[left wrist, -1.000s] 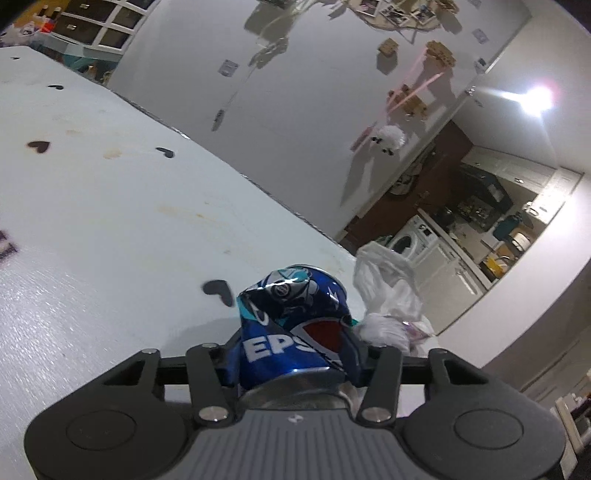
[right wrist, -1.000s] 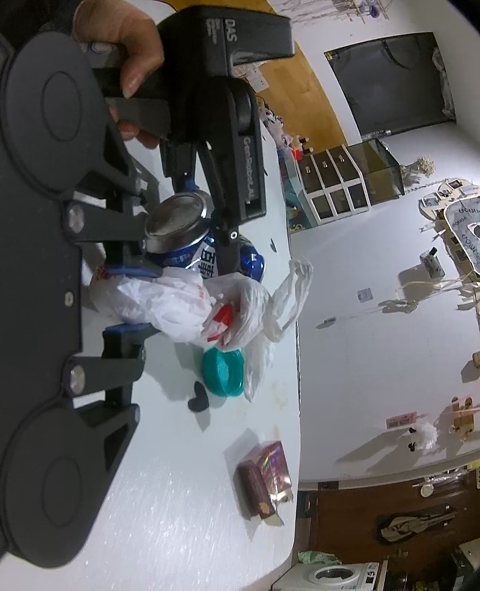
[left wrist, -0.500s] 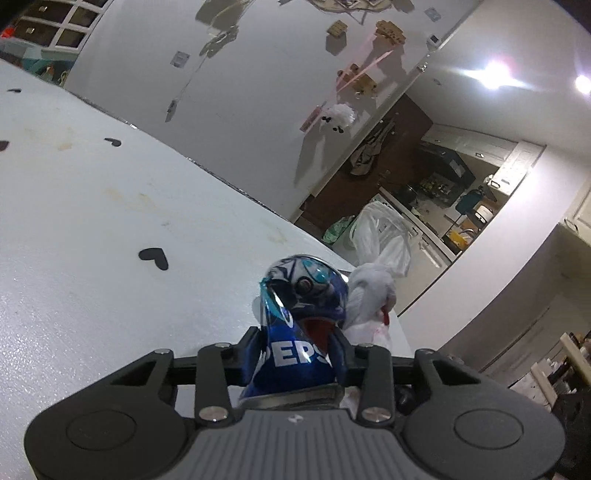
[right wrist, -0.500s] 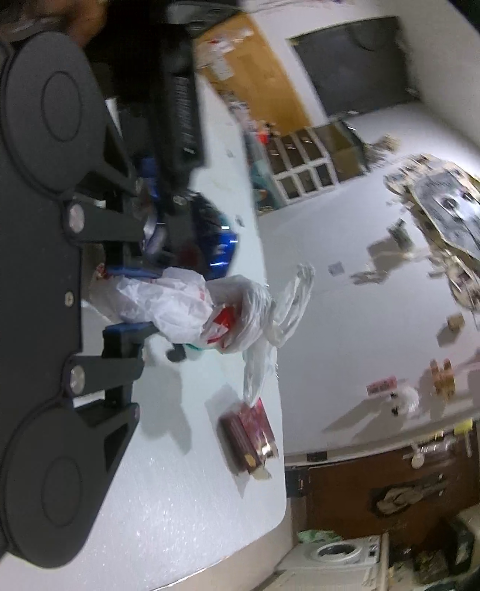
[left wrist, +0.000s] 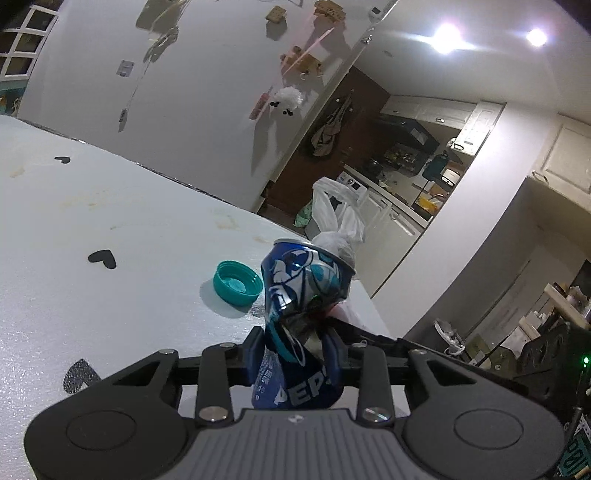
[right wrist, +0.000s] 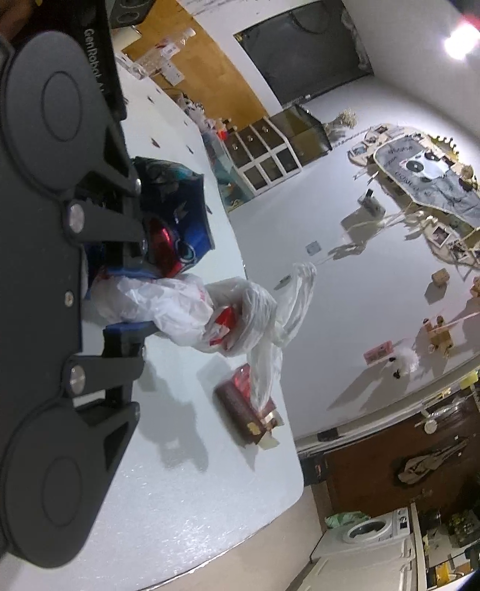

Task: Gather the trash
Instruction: 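Lift the Pepsi can and white plastic bag off the table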

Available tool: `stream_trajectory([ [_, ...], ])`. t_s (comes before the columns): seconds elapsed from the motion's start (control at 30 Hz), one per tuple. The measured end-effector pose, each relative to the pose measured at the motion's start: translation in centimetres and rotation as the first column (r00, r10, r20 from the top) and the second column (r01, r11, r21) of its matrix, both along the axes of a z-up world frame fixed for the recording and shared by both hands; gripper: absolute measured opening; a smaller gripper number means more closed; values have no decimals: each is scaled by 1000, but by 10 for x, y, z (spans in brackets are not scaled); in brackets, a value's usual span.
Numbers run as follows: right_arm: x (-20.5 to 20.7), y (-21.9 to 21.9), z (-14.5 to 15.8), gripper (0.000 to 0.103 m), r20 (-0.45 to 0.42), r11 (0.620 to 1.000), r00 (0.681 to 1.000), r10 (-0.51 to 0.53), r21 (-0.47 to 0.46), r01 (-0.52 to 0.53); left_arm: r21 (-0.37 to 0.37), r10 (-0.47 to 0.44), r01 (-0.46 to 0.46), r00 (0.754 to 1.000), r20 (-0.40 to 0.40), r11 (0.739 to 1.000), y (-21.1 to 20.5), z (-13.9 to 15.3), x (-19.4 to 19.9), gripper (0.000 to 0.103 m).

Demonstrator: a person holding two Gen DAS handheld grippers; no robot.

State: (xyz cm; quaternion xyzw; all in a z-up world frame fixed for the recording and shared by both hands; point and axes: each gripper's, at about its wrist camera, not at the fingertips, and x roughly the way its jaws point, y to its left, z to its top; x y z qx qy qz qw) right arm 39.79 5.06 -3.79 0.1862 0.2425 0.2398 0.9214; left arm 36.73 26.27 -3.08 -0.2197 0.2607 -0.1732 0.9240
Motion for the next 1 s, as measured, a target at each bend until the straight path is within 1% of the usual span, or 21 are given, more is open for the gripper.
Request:
stream_trajectory([
  [0.07,0,1,0,24,8,1000,1000,14,-1,-14,1,8,-8,1000,-17,1000,1,-5,4,34],
  [0.1,-1,1,0,23,12,1000,1000,23,-2,-23,14,20,-20,999,-25,1000,1,-7,5,35],
  [0.13,-1,3,0,23,12,999,999,47,2,-47,6,19,-19,999,-28,1000,2,-8,6,35],
  [0.23,-3,9,2,23,35,998,998,47,-36,-46,5,32,-31,999,-29,999,5,-8,5,28],
  [0.33,-1,3,0,23,26,999,1000,11,-32,-10,14,37,-37,999,-22,999,5,-6,4,28],
  [0.43,3,-2,-2,23,13,999,1000,-22,-31,22,19,11,-11,1000,-5,1000,2,-4,1,28],
  [0.53,7,-2,-6,23,0,999,1000,-19,-32,19,32,-32,32,999,5,999,-2,-3,-1,28],
  [0.57,8,-2,-6,23,-6,1000,1000,-10,-24,10,47,-36,36,999,3,998,-4,-3,-1,28],
  [0.63,7,-3,-6,22,-3,1000,1000,7,-8,-7,74,-30,30,1000,-9,997,-7,-4,0,29],
  [0.77,4,0,-5,21,15,999,999,32,-19,-31,78,-12,13,1000,-21,997,-6,-7,3,33],
  [0.87,2,3,-4,21,21,998,999,49,-30,-48,89,-5,7,1000,-20,996,-7,-7,1,33],
  [1.0,1,4,-3,20,20,998,999,47,-42,-46,110,22,-20,1000,-15,994,-11,-6,-2,32],
])
